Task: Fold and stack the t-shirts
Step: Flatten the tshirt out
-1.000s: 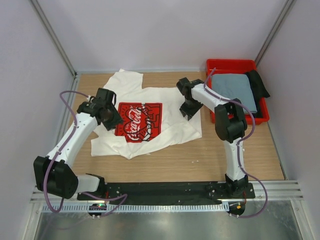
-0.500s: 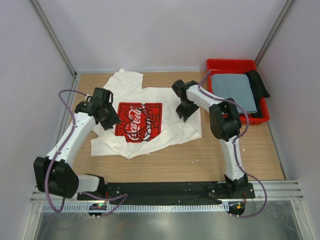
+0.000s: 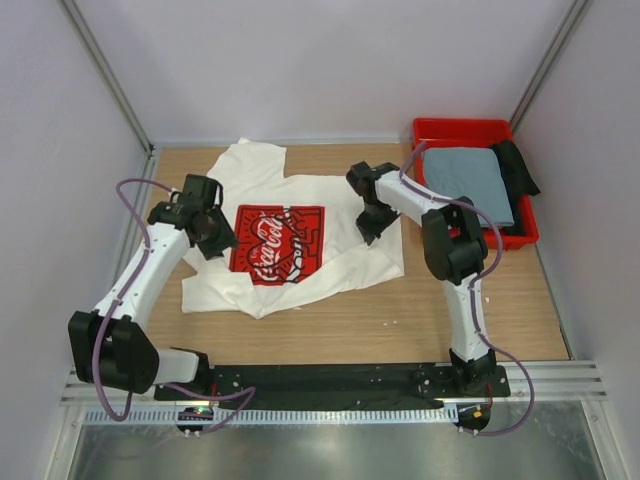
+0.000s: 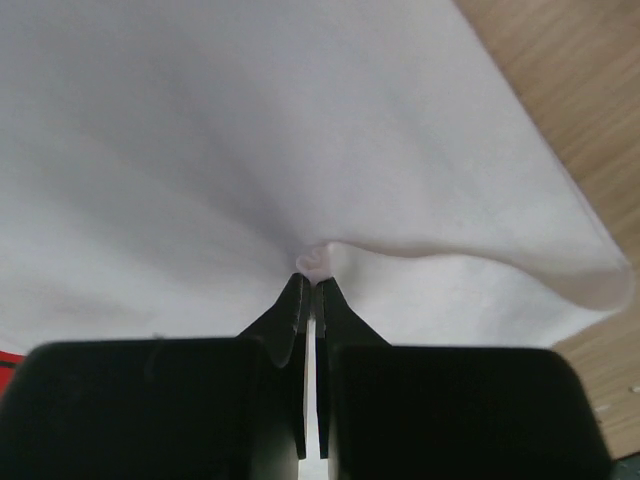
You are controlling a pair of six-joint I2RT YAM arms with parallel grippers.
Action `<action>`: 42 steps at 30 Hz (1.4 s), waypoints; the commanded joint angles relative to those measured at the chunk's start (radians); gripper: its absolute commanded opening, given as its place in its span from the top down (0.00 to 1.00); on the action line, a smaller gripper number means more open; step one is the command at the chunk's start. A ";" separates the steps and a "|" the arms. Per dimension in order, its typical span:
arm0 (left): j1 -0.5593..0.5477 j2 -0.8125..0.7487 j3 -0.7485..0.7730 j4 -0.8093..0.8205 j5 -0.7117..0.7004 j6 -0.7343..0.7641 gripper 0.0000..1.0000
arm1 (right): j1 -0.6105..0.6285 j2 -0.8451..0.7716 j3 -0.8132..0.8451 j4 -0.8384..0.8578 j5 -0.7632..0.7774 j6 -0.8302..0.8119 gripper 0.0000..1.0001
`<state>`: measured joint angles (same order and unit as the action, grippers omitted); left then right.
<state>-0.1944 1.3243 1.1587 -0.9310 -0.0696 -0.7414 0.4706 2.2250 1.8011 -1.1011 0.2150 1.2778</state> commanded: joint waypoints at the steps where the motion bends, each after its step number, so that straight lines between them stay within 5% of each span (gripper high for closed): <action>1: 0.019 0.009 0.013 0.034 0.013 0.031 0.59 | 0.026 -0.151 -0.080 -0.074 0.018 -0.014 0.99; 11: 0.047 -0.014 -0.037 0.054 -0.016 0.050 0.59 | 0.184 -0.580 -0.459 -0.083 0.041 0.035 0.99; 16: 0.056 -0.068 -0.074 0.043 -0.044 0.017 0.59 | 0.385 -0.810 -0.800 -0.043 0.021 0.165 0.99; 24: 0.067 -0.123 -0.125 -0.037 -0.147 -0.018 0.54 | 0.614 -1.038 -1.105 0.030 -0.025 0.374 0.98; 26: 0.069 -0.131 -0.113 -0.075 -0.188 -0.024 0.50 | 0.652 -1.059 -1.140 0.041 -0.040 0.371 0.91; 28: 0.070 -0.131 -0.108 -0.091 -0.223 -0.027 0.37 | 0.658 -1.088 -1.183 0.073 -0.069 0.338 0.69; 30: 0.078 -0.129 -0.111 -0.085 -0.210 -0.006 0.31 | 0.657 -1.123 -1.168 0.082 -0.024 0.272 0.58; 31: 0.085 -0.129 -0.113 -0.075 -0.200 0.010 0.31 | 0.655 -1.133 -1.148 0.083 0.012 0.240 0.40; 34: 0.092 -0.128 -0.106 -0.042 -0.153 0.086 0.42 | 0.577 -1.107 -1.024 0.113 0.116 0.061 0.19; 39: 0.090 -0.071 -0.079 -0.011 -0.182 0.157 0.40 | 0.188 -0.859 -0.780 0.234 0.015 -0.335 0.19; 42: 0.092 -0.004 -0.044 -0.011 -0.233 0.200 0.40 | 0.117 -0.627 -0.531 0.247 0.015 -0.521 0.19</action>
<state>-0.1089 1.2701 1.0695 -0.9817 -0.2497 -0.6182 0.6456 1.4570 1.0767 -0.9157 0.2142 1.0317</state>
